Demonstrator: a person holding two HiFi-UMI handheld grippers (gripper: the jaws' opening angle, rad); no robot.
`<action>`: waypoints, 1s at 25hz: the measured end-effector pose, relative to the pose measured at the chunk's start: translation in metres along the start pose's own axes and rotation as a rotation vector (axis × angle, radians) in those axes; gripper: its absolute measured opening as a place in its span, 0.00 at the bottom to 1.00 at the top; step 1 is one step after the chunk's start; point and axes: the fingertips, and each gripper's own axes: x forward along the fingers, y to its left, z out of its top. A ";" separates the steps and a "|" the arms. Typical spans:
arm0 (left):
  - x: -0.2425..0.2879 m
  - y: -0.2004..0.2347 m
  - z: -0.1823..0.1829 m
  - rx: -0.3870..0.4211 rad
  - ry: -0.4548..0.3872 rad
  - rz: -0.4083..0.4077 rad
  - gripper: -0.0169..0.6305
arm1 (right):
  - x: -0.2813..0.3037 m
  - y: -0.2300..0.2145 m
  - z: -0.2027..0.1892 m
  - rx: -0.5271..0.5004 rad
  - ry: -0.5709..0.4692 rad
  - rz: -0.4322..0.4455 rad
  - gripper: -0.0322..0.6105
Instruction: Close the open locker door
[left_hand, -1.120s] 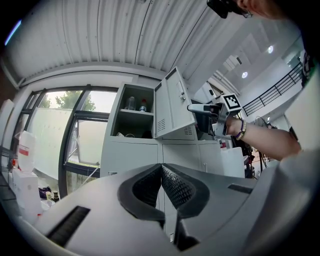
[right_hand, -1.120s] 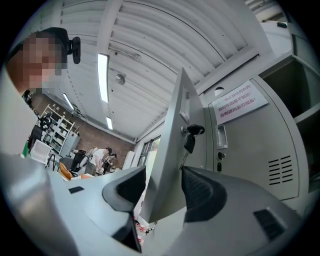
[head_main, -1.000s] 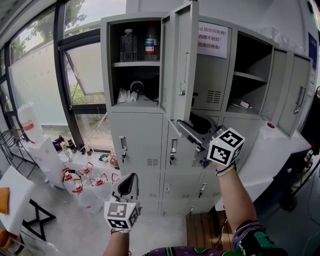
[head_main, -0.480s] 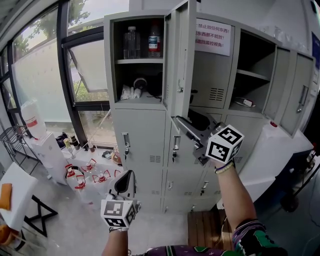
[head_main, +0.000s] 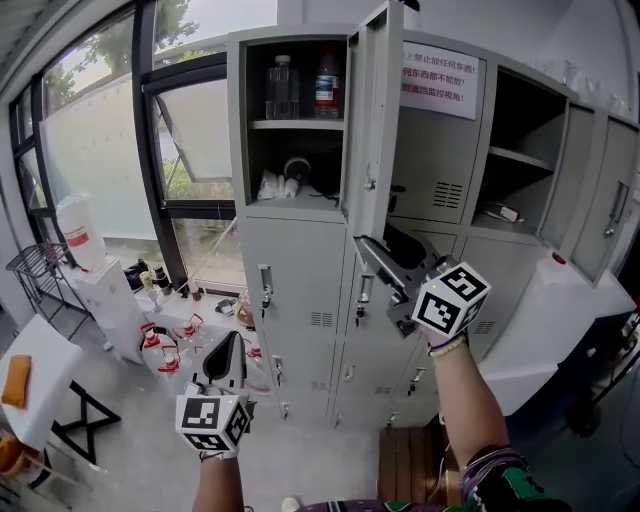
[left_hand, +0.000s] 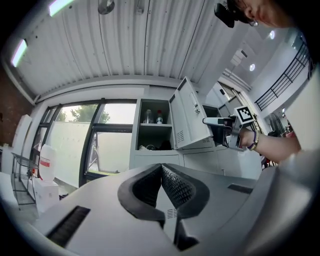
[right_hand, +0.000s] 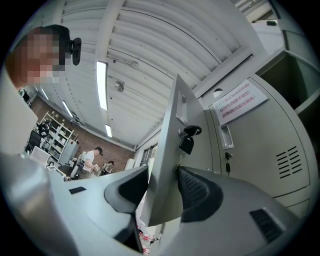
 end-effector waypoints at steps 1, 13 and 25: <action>0.001 0.005 0.001 -0.001 -0.005 0.001 0.06 | 0.003 0.002 -0.001 -0.005 -0.001 -0.002 0.32; 0.036 0.038 0.000 0.017 -0.015 -0.137 0.06 | 0.032 0.024 -0.007 -0.065 -0.029 -0.054 0.36; 0.048 0.087 -0.004 -0.015 -0.037 -0.204 0.06 | 0.073 0.049 -0.016 -0.135 -0.033 -0.141 0.37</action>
